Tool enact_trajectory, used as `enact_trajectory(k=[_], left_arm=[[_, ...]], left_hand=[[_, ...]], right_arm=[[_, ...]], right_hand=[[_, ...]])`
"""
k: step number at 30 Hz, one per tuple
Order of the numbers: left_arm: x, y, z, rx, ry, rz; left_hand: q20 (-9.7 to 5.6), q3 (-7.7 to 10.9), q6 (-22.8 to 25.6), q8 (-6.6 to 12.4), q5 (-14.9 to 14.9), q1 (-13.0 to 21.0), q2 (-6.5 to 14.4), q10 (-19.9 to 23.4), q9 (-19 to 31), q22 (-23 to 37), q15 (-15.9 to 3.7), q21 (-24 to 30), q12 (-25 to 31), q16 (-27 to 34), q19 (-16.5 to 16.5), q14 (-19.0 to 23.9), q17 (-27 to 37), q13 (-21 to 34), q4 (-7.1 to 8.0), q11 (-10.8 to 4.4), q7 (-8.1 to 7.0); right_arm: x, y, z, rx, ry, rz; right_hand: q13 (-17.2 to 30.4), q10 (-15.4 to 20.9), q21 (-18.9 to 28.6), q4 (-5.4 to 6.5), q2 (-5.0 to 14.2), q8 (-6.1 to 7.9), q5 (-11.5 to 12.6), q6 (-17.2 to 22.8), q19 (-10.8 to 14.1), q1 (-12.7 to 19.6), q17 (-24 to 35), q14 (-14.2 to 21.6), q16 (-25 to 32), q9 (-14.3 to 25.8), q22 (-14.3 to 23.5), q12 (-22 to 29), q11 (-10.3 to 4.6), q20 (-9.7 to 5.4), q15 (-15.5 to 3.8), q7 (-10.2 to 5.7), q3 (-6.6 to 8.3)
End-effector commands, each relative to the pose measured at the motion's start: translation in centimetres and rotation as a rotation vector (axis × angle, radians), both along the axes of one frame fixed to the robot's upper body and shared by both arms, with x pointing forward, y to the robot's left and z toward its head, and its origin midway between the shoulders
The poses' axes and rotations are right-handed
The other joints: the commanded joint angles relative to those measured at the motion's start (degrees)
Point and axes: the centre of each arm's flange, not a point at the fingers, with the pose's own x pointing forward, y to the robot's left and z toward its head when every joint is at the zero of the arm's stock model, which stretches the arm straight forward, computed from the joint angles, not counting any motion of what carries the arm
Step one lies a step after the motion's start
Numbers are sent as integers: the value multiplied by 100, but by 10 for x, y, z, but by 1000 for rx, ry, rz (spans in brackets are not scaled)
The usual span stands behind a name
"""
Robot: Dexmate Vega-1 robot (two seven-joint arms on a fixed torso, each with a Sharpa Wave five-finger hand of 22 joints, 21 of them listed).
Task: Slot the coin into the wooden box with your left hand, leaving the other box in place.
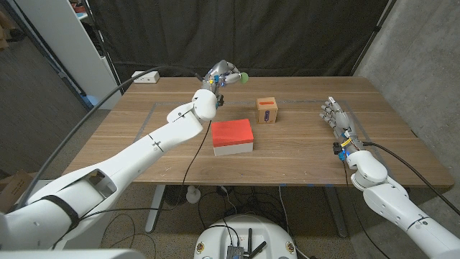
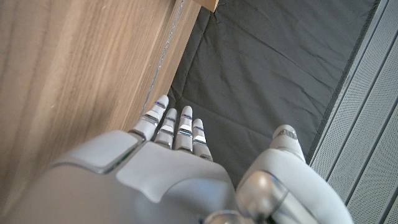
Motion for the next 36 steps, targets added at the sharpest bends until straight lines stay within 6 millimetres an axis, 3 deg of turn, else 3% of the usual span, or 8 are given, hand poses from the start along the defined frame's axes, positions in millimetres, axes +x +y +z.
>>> enact_trajectory(k=[1, 15, 36], left_arm=[[1, -25, 9, 172, -67, 45], [2, -58, 24, 366, -82, 144], [24, -102, 37, 572, 56, 176]], left_hand=[[-303, -13, 562, -20, 17, 202, 153, 1, 31, 18, -7, 34, -14, 33, -58, 19, 90, -10, -10, 85, 275], [-310, -25, 592, -25, 20, 239, 139, -18, 78, 21, -4, 54, 30, -24, -80, -18, 141, 124, -11, 70, 259], [-312, -24, 668, -108, 37, 237, 100, 6, 54, 13, -6, 24, -15, -47, -56, -18, 133, 139, 4, 50, 213]], right_arm=[[1, -2, -2, 9, 1, 0], [1, -2, -3, 13, 3, 5], [-3, -5, -11, 25, 7, 2]], right_hand=[[10, 46, -15, -10, -5, -2, -10, 14, 50, 72, -7, 32, 23, 32, 16, 9, 0, 10, 0, -1, 0], [11, 48, -15, -10, -6, -3, -11, 13, 53, 73, -7, 38, 23, 32, 16, 7, 2, 8, 11, -1, -2], [12, 53, -14, -8, -4, -4, -11, 13, 61, 71, -6, 42, 21, 32, 16, 5, 2, -2, -3, -1, -4]])
